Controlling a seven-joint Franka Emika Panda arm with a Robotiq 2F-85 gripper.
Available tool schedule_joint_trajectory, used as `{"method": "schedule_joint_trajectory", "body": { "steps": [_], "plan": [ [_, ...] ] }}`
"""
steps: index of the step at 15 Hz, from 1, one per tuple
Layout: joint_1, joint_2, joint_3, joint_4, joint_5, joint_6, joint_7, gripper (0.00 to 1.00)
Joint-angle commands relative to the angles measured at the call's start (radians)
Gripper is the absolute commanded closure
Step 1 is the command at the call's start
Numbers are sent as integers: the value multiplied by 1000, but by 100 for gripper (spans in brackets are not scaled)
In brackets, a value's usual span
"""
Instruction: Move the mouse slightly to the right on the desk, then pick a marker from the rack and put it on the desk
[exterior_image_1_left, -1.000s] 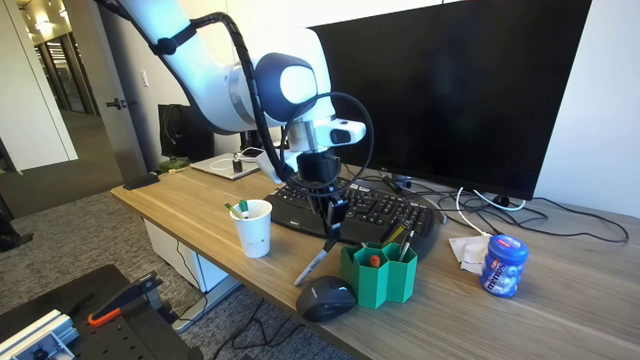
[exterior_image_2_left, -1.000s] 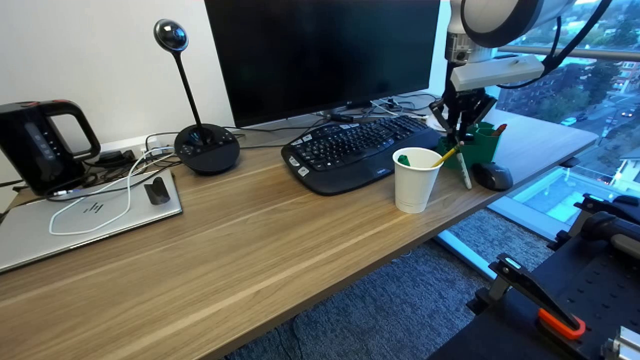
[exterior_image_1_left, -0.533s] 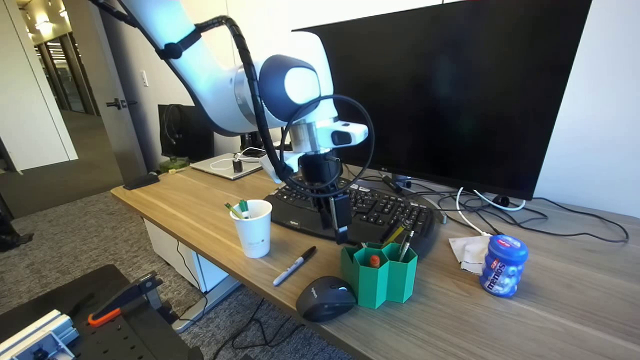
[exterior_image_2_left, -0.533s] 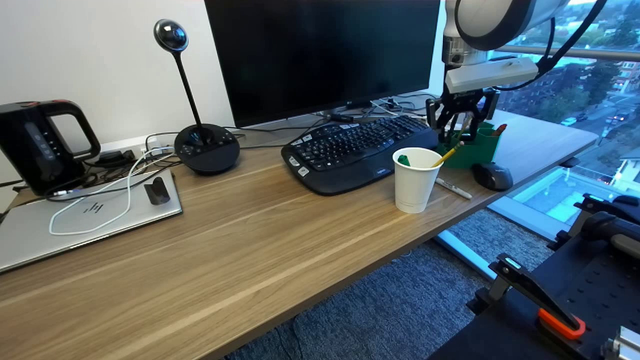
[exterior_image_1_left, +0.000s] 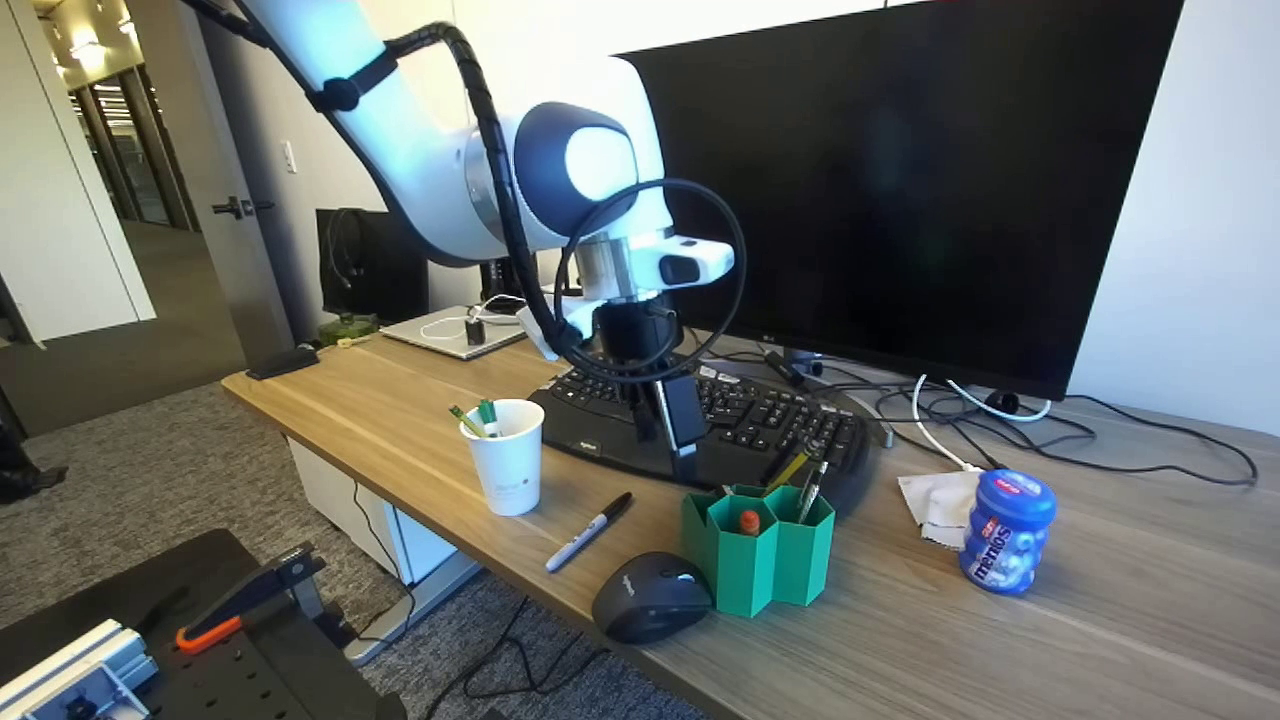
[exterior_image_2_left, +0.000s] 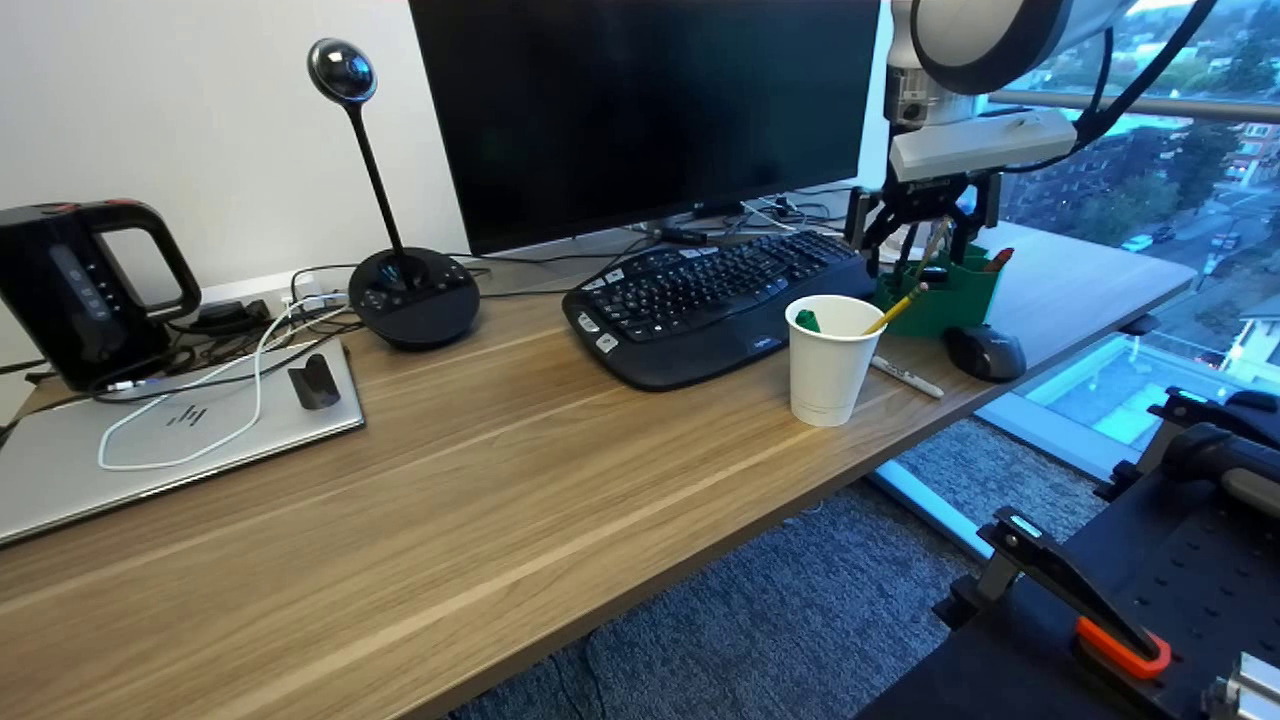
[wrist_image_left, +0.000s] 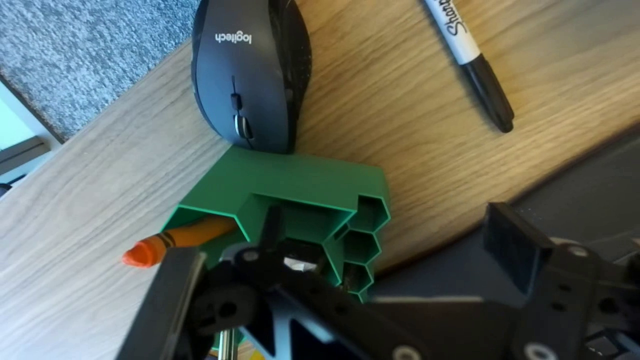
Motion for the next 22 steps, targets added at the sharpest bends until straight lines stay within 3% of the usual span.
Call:
{"method": "schedule_joint_trajectory", "body": {
  "steps": [1,5,10,14,15,16,22],
  "plan": [
    [6,-104,2,-87,-8,-15,-20,0],
    [-18,-246,34,-189,11,-57,-103,0],
    [-50,-454,70,-304,6,-212,-194,0],
    [-96,-576,113,-372,8,-304,-345,0],
    [-106,-596,121,-384,13,-316,-367,0],
    [-113,-532,131,-341,3,-289,-312,0],
    [-127,-578,141,-378,5,-301,-349,0]
  ]
}}
